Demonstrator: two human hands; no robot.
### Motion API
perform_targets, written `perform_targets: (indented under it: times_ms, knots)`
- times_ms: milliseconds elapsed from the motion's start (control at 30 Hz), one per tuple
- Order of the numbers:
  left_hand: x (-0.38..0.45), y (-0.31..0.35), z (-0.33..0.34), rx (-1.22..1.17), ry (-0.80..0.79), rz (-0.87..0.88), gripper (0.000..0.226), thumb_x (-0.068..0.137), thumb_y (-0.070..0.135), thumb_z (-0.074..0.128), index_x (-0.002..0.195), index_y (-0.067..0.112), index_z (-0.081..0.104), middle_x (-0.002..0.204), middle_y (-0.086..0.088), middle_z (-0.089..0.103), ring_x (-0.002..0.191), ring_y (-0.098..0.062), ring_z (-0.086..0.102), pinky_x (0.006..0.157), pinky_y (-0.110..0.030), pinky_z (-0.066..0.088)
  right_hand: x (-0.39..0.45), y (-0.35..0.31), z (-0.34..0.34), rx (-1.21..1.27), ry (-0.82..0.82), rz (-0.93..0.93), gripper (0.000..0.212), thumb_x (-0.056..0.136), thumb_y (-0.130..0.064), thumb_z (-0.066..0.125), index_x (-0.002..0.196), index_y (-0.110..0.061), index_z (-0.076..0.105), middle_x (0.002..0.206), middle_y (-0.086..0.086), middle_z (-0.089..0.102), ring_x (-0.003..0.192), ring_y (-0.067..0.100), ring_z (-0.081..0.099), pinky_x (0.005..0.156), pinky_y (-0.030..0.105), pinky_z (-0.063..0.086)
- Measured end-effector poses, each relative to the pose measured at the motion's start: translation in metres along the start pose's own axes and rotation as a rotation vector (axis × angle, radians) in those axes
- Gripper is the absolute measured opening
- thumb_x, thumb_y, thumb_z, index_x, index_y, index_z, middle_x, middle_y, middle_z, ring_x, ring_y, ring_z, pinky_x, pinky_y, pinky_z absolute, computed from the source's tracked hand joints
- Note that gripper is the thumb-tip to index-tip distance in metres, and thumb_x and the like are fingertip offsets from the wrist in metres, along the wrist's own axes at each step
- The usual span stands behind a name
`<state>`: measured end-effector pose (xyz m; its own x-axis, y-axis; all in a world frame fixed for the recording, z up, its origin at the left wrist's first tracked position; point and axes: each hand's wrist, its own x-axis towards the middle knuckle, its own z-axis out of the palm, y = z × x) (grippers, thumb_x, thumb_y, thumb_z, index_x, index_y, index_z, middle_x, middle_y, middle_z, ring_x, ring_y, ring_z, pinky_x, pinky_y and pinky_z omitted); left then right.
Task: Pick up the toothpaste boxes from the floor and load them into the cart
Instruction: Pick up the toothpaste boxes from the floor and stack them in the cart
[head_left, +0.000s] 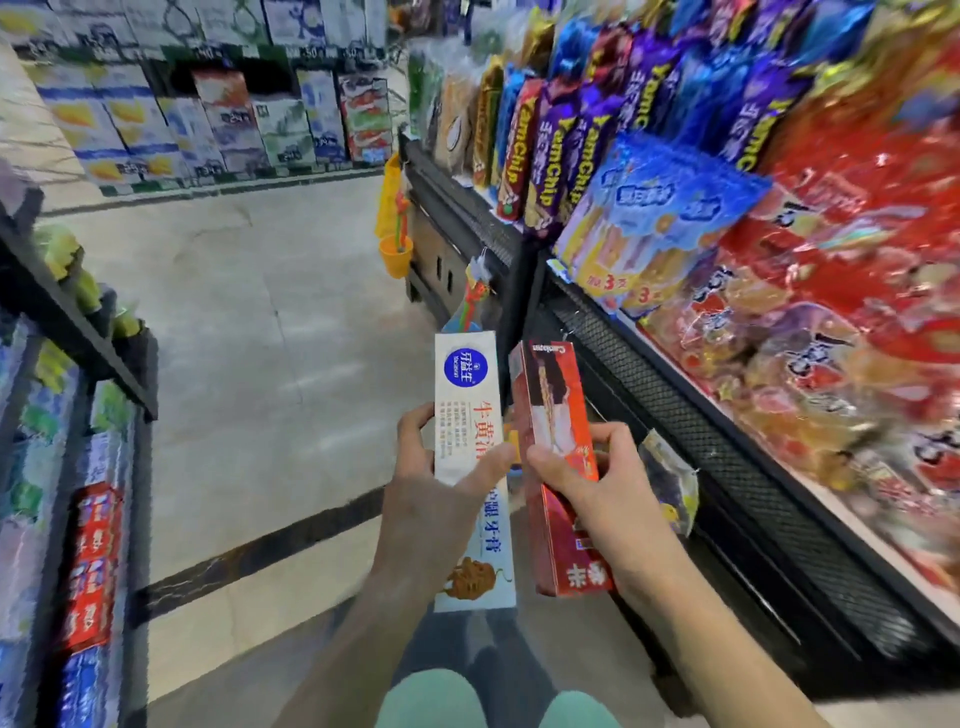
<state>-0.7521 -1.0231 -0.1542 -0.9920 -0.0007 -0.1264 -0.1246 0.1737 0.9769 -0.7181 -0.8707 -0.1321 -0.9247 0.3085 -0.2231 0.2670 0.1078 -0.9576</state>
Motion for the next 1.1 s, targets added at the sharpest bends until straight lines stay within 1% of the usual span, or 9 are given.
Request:
perform_targets:
  times_ms: [67, 200, 300, 467, 633, 800, 867, 967, 1100]
  knots:
    - [0.004, 0.007, 0.024, 0.019, -0.063, 0.024, 0.053, 0.082, 0.044, 0.078, 0.115, 0.048, 0.037, 0.095, 0.036, 0.058, 0.086, 0.015, 0.063, 0.057, -0.011, 0.051, -0.005, 0.001, -0.024, 0.038, 0.092, -0.001, 0.051, 0.076, -0.045, 0.082, 0.112, -0.026, 0.051, 0.106, -0.005, 0.070, 0.086, 0.008, 0.073, 0.085, 0.042, 0.060]
    - [0.006, 0.022, 0.068, 0.048, -0.239, 0.041, 0.057, 0.081, 0.047, 0.078, 0.121, 0.050, 0.038, 0.106, 0.028, 0.063, 0.089, 0.001, 0.068, 0.070, -0.021, 0.054, -0.020, 0.011, -0.062, 0.143, 0.305, 0.037, 0.059, 0.067, -0.050, 0.083, 0.111, -0.026, 0.052, 0.100, -0.006, 0.073, 0.090, 0.014, 0.074, 0.087, 0.049, 0.058]
    - [0.008, 0.034, 0.095, 0.068, -0.396, 0.086, 0.063, 0.078, 0.045, 0.080, 0.126, 0.048, 0.038, 0.102, 0.031, 0.063, 0.085, 0.010, 0.066, 0.060, -0.012, 0.049, -0.032, 0.015, -0.082, 0.194, 0.450, 0.091, 0.066, 0.061, -0.057, 0.081, 0.111, -0.028, 0.051, 0.103, -0.005, 0.073, 0.089, 0.016, 0.074, 0.086, 0.050, 0.059]
    - [-0.001, 0.051, 0.148, 0.079, -0.760, 0.117, 0.065, 0.075, 0.043, 0.080, 0.128, 0.038, 0.044, 0.106, 0.018, 0.068, 0.088, -0.003, 0.069, 0.071, -0.023, 0.050, -0.071, 0.027, -0.108, 0.257, 0.814, 0.168, 0.058, 0.065, -0.052, 0.082, 0.109, -0.030, 0.051, 0.096, -0.008, 0.073, 0.082, 0.010, 0.074, 0.080, 0.038, 0.060]
    - [-0.036, 0.054, 0.209, 0.077, -1.234, 0.114, 0.056, 0.071, 0.045, 0.080, 0.116, 0.042, 0.046, 0.099, 0.028, 0.069, 0.087, 0.016, 0.063, 0.074, -0.016, 0.046, -0.134, 0.045, -0.121, 0.362, 1.225, 0.245, 0.049, 0.072, -0.043, 0.082, 0.108, -0.030, 0.051, 0.089, -0.008, 0.074, 0.079, 0.012, 0.073, 0.073, 0.039, 0.060]
    - [-0.128, 0.054, 0.263, 0.156, -1.661, 0.187, 0.054, 0.078, 0.045, 0.080, 0.119, 0.047, 0.045, 0.102, 0.027, 0.069, 0.092, 0.006, 0.067, 0.086, -0.035, 0.053, -0.216, 0.067, -0.121, 0.415, 1.670, 0.266, 0.046, 0.074, -0.036, 0.083, 0.106, -0.024, 0.053, 0.083, -0.015, 0.073, 0.074, 0.006, 0.070, 0.060, 0.024, 0.054]
    - [-0.169, 0.053, 0.275, 0.163, -1.796, 0.245, 0.051, 0.080, 0.044, 0.079, 0.116, 0.048, 0.044, 0.104, 0.030, 0.066, 0.091, 0.008, 0.066, 0.083, -0.030, 0.052, -0.247, 0.074, -0.121, 0.445, 1.837, 0.276, 0.044, 0.076, -0.032, 0.084, 0.106, -0.023, 0.053, 0.080, -0.010, 0.073, 0.069, 0.007, 0.068, 0.059, 0.025, 0.054]
    - [-0.226, 0.047, 0.287, 0.187, -1.978, 0.327, 0.047, 0.080, 0.037, 0.080, 0.106, 0.047, 0.042, 0.101, 0.028, 0.066, 0.084, 0.016, 0.063, 0.064, -0.006, 0.045, -0.285, 0.093, -0.121, 0.458, 2.026, 0.312, 0.047, 0.075, -0.033, 0.087, 0.106, -0.025, 0.052, 0.090, 0.000, 0.072, 0.072, 0.014, 0.069, 0.064, 0.039, 0.057]
    - [-0.298, 0.040, 0.307, 0.202, -2.148, 0.405, 0.054, 0.075, 0.029, 0.086, 0.109, 0.040, 0.045, 0.106, 0.023, 0.067, 0.088, 0.014, 0.064, 0.067, -0.003, 0.046, -0.333, 0.117, -0.133, 0.548, 2.199, 0.293, 0.043, 0.080, -0.030, 0.082, 0.107, -0.020, 0.051, 0.094, 0.005, 0.069, 0.079, 0.024, 0.071, 0.064, 0.042, 0.058]
